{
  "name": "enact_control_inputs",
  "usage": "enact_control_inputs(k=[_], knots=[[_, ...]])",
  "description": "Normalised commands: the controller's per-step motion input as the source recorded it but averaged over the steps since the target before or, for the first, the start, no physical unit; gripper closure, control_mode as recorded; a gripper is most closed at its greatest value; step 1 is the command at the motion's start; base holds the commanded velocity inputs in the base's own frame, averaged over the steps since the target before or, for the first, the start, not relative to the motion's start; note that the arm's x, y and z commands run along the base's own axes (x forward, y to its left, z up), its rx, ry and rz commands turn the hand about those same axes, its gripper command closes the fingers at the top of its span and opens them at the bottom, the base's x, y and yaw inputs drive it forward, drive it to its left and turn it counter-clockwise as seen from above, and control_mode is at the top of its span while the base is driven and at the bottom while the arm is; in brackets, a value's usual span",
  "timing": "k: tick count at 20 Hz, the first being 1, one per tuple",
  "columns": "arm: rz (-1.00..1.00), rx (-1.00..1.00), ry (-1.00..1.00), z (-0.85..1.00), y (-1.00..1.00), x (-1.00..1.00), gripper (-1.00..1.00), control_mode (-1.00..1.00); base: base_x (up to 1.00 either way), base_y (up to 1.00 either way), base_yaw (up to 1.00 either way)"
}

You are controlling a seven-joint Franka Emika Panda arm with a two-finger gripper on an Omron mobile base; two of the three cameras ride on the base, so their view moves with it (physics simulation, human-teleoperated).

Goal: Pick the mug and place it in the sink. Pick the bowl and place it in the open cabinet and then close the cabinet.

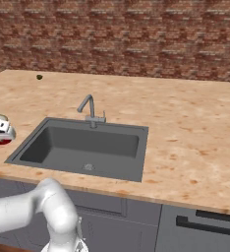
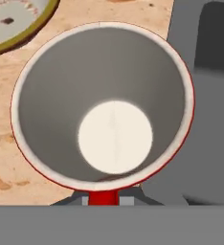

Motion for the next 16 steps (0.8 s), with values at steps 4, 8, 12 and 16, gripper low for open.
enact_control_inputs(k=[4,8,12,16], knots=[[-0.19,0.00,0.00,0.05,-0.62,0.08,1.00,-1.00,0.00,0.00,0.00],[-0.18,0.00,0.00,0.01,-0.51,0.22,1.00,-1.00,0.00,0.00,0.00],[-0.16,0.00,0.00,0.05,-0.47,0.25,1.00,-1.00,0.00,0.00,0.00],[-0.14,0.00,0.00,0.13,-0.46,0.24,1.00,-1.00,0.00,0.00,0.00]])
